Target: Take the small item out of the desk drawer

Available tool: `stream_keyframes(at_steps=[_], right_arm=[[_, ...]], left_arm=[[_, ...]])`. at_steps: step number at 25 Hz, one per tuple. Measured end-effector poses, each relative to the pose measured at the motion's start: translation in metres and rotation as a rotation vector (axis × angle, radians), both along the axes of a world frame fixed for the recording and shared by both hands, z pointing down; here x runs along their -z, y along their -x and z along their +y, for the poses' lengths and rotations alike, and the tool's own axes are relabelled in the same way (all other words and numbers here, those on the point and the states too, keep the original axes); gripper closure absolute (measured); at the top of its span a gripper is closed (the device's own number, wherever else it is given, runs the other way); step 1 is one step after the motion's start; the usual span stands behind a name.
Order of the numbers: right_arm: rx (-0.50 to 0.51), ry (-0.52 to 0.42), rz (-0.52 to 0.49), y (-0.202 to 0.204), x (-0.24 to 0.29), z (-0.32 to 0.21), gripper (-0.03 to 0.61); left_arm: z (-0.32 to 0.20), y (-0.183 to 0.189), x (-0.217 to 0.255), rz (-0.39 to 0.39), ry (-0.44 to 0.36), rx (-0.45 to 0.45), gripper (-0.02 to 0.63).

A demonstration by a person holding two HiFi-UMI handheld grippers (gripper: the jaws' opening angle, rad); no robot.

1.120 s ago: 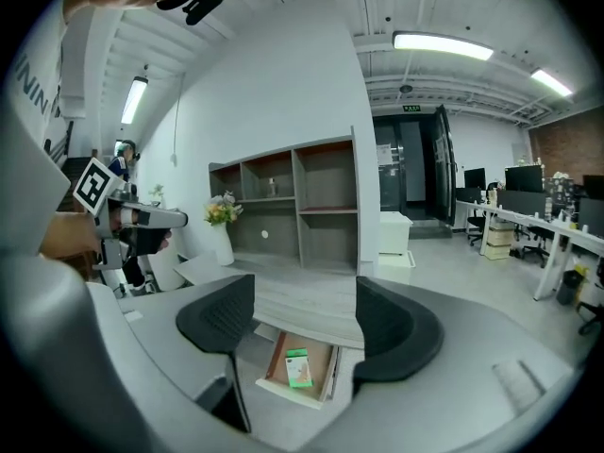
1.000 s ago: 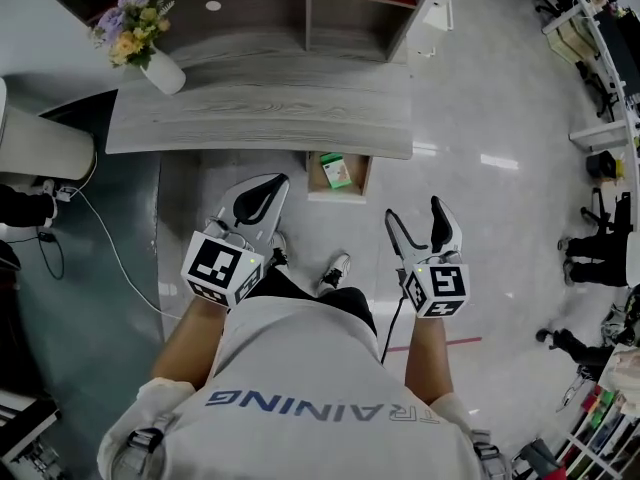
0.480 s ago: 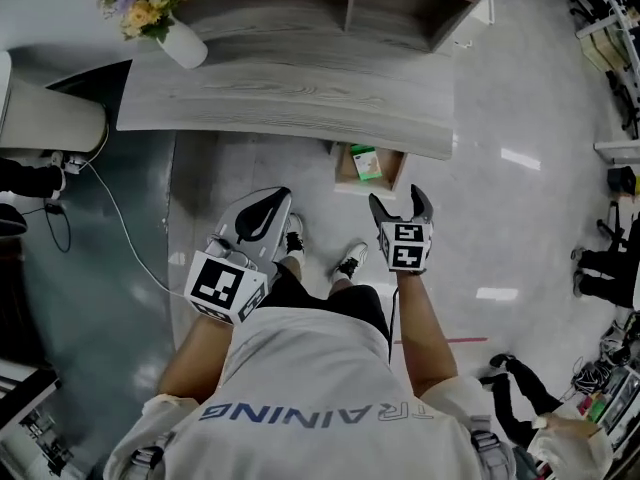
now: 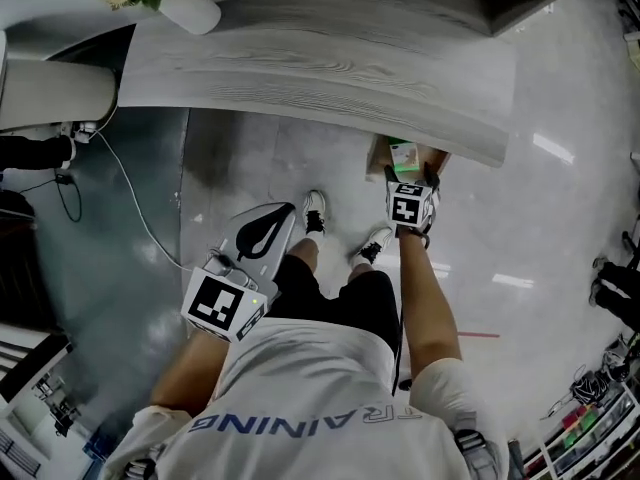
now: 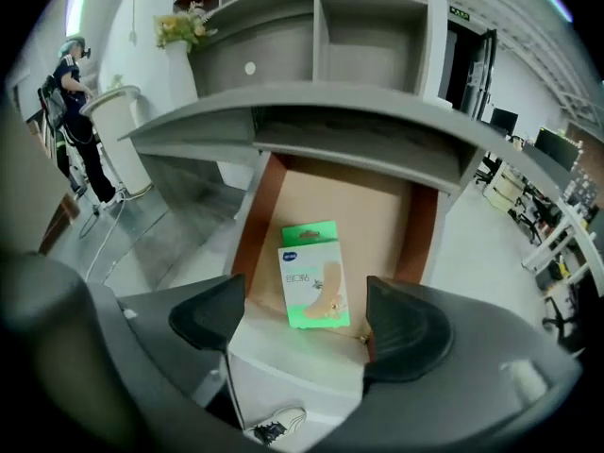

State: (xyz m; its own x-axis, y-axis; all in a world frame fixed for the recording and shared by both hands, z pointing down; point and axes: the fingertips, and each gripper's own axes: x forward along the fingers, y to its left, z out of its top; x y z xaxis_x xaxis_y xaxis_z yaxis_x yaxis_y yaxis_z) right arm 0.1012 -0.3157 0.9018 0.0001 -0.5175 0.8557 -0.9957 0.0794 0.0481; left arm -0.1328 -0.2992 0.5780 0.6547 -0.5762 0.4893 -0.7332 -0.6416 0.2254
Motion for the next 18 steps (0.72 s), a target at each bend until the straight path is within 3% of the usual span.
stream_keyframes(at_steps=[4, 10, 12, 18], right_arm=[[-0.018, 0.026, 0.045, -0.009, -0.042, -0.012, 0.172], [-0.01, 0.088, 0.107, -0.009, -0.07, -0.016, 0.198], [-0.004, 0.105, 0.128, -0.01, -0.074, -0.015, 0.247], [0.044, 0.057, 0.137, -0.009, -0.048, -0.012, 0.258]], left_arm=[[-0.007, 0.009, -0.02, -0.018, -0.024, 0.036, 0.611], [-0.011, 0.02, -0.038, -0.033, 0.018, 0.056, 0.611], [-0.014, 0.019, -0.038, -0.032, 0.026, 0.058, 0.611], [-0.014, 0.009, -0.025, -0.023, 0.014, 0.066, 0.611]])
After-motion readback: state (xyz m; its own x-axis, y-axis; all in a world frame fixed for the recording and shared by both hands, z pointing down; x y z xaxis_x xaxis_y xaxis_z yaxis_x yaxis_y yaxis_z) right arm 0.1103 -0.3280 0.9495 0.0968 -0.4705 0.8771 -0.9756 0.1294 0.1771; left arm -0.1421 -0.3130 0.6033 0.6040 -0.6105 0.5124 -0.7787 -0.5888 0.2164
